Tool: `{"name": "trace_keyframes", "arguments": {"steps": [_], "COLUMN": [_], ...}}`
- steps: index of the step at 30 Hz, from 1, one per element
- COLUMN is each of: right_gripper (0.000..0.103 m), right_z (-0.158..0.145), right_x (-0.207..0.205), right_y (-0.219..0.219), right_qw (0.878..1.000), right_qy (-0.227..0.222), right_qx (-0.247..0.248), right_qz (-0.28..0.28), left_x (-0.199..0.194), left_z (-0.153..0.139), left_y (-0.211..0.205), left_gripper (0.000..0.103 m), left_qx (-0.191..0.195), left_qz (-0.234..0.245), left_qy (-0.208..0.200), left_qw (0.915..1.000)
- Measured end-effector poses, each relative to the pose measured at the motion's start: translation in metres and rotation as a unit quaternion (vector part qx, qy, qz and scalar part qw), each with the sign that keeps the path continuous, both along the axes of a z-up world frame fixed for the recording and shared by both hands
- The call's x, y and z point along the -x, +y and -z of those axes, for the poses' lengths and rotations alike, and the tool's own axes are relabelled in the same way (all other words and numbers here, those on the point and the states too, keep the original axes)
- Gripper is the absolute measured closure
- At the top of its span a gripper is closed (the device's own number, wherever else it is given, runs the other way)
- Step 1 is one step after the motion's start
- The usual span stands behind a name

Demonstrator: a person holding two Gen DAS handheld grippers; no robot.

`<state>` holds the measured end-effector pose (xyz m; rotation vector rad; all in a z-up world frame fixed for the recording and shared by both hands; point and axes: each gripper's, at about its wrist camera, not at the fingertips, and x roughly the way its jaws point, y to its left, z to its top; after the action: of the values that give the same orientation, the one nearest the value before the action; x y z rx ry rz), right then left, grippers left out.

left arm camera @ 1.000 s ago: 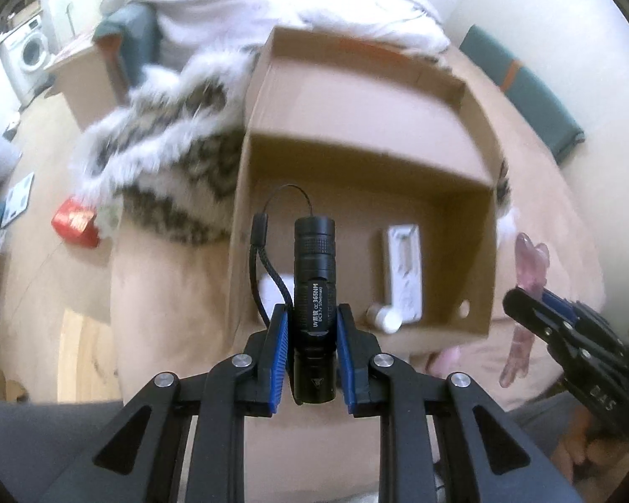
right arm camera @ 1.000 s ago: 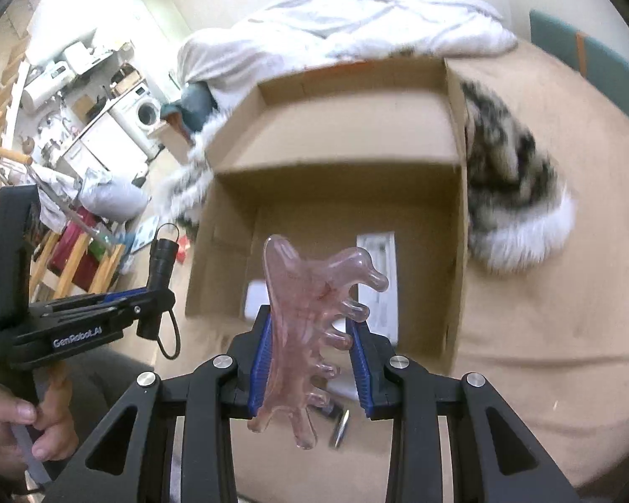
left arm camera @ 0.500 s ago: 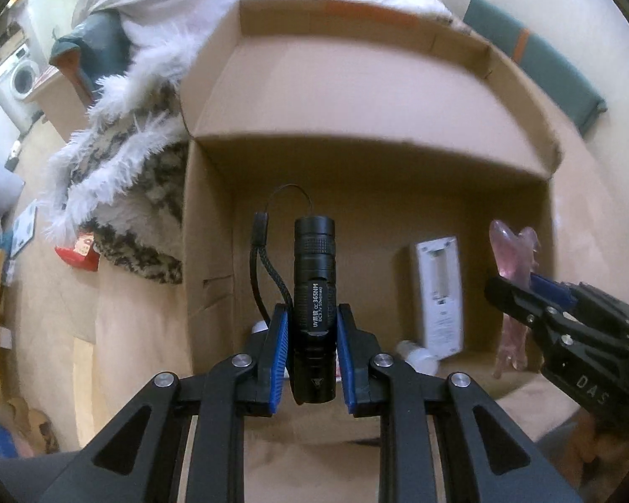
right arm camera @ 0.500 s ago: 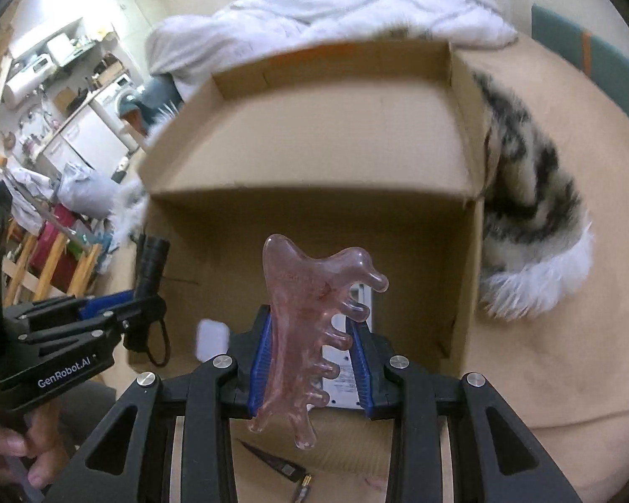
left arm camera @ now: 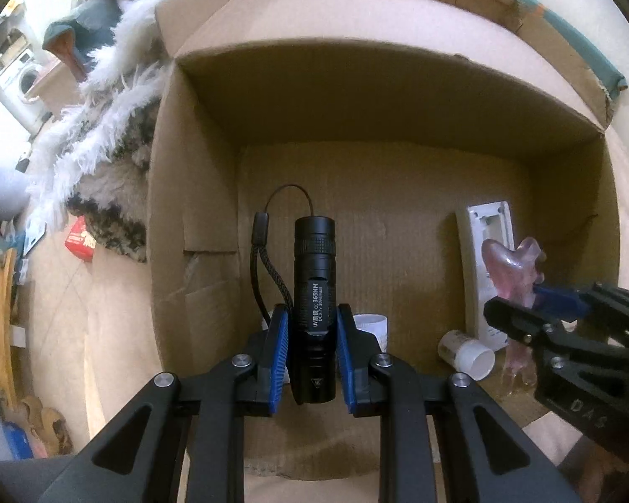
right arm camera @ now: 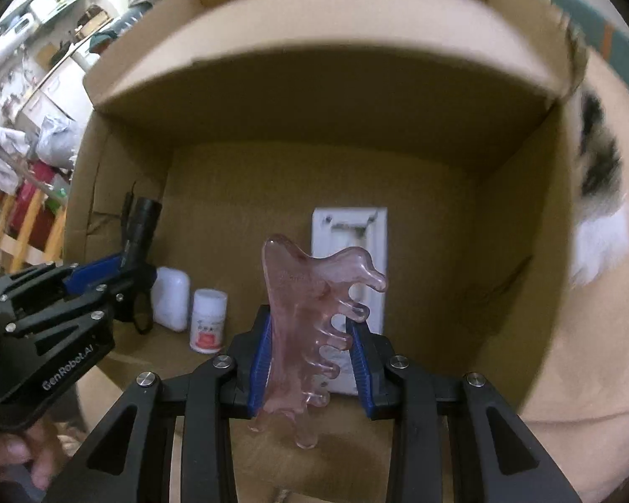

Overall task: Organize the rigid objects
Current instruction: 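Carry both items into the box and open both tools to release them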

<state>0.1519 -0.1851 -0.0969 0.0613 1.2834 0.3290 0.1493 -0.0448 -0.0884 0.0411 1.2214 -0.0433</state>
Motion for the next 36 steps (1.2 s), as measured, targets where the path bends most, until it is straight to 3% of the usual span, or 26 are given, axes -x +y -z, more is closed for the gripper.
{"name": "trace_keyframes", "arguments": {"steps": [9, 14, 19, 21, 22, 23, 25, 27, 29, 36], "right_gripper": [0.068, 0.068, 0.068, 0.057, 0.038, 0.031, 0.031, 0.031, 0.020, 0.015], "right_z": [0.013, 0.013, 0.003, -0.001, -0.004, -0.007, -0.010, -0.016, -0.023, -0.027], "right_x": [-0.009, -0.013, -0.017, -0.017, -0.018, -0.019, -0.019, -0.021, -0.018, -0.018], "right_y": [0.000, 0.000, -0.002, -0.005, -0.007, -0.010, -0.013, -0.015, -0.014, -0.016], "right_qw": [1.000, 0.999, 0.999, 0.998, 0.998, 0.997, 0.995, 0.994, 0.992, 0.989], "right_qy": [0.017, 0.028, 0.015, 0.014, 0.014, 0.014, 0.012, 0.002, -0.010, -0.020], "right_qx": [0.015, -0.018, -0.037, -0.048, -0.056, -0.067, -0.084, -0.095, -0.109, -0.130], "right_qz": [0.011, 0.016, 0.024, 0.031, 0.037, 0.044, 0.049, 0.054, 0.062, 0.072], "left_x": [-0.003, -0.002, 0.001, 0.003, 0.003, 0.004, 0.006, 0.009, 0.009, 0.007], "left_z": [0.007, 0.013, 0.009, 0.002, -0.002, -0.005, -0.008, -0.011, -0.016, -0.025], "left_y": [-0.003, -0.001, -0.006, -0.005, -0.004, -0.005, -0.006, -0.007, -0.004, -0.002], "left_gripper": [0.083, 0.083, 0.083, 0.083, 0.083, 0.083, 0.079, 0.068, 0.051, 0.040], "left_qx": [-0.010, 0.003, -0.009, -0.016, -0.017, -0.019, -0.028, -0.028, -0.013, -0.011], "left_qz": [-0.001, -0.007, -0.002, -0.006, -0.007, -0.005, -0.002, -0.009, -0.019, -0.026], "left_qy": [0.005, 0.022, 0.003, -0.012, -0.021, -0.026, -0.031, -0.032, -0.038, -0.053], "left_qw": [0.9999, 0.9997, 1.0000, 0.9998, 0.9996, 0.9995, 0.9991, 0.9990, 0.9990, 0.9982]}}
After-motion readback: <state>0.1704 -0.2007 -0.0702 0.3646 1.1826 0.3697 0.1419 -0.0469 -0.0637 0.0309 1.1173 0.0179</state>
